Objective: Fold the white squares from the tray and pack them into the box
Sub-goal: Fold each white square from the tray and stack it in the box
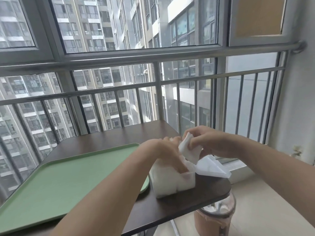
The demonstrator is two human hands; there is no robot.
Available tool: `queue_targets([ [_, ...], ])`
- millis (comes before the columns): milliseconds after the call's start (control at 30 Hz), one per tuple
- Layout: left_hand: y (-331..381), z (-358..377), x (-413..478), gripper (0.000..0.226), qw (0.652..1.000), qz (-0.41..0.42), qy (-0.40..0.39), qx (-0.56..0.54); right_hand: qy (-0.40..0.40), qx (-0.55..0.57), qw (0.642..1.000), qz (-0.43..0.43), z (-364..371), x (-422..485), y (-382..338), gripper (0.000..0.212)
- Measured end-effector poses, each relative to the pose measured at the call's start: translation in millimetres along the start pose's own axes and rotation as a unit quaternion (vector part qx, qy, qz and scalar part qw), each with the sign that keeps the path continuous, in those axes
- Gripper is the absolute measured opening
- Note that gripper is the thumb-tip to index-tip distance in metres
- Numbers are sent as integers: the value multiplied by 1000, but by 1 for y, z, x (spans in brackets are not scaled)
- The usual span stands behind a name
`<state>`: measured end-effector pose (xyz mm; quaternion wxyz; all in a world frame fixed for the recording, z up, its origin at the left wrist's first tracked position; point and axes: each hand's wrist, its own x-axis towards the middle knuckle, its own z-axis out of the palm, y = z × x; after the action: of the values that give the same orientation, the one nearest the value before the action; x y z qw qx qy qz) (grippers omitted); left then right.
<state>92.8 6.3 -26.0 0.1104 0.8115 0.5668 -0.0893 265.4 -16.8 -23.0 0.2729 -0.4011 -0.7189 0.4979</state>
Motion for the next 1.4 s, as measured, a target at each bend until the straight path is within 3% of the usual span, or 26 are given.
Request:
queue_targets([
  [233,5,-2,-11,93,1000,5,5,-7,6,-36,999,11,1,0,-5,19],
  [400,2,-2,-11,110,999,15,-19,26,1,-52,998,20,7,0,-7,12],
  [600,3,-1,-22,78,998,29,60,-18,6,-91,996,-2,9,-2,-16,21],
  [667,3,-1,-21,66,994,52,83,44,9,-159,987,-20,15,-4,-19,14],
  [800,4,-2,-20,29,982,88,103,132,60,-345,927,-130,30,-10,-15,24],
  [867,2,-1,-17,24,984,84,109,117,59,-419,893,-154,34,-16,-12,31],
  [933,-1,0,-14,39,986,84,102,99,44,-515,841,-162,39,-20,-11,30],
  [1033,-1,0,-12,62,989,76,100,84,11,-591,795,-134,46,-27,-19,32],
  [1133,-3,1,-11,65,989,63,110,70,-44,-638,765,-77,54,-31,-32,39],
  [1233,-4,2,-11,63,989,63,112,73,-101,-623,776,-5,57,-27,-40,41],
  [1400,-7,4,-5,37,983,84,121,113,-169,-579,795,66,54,-6,-51,24],
])
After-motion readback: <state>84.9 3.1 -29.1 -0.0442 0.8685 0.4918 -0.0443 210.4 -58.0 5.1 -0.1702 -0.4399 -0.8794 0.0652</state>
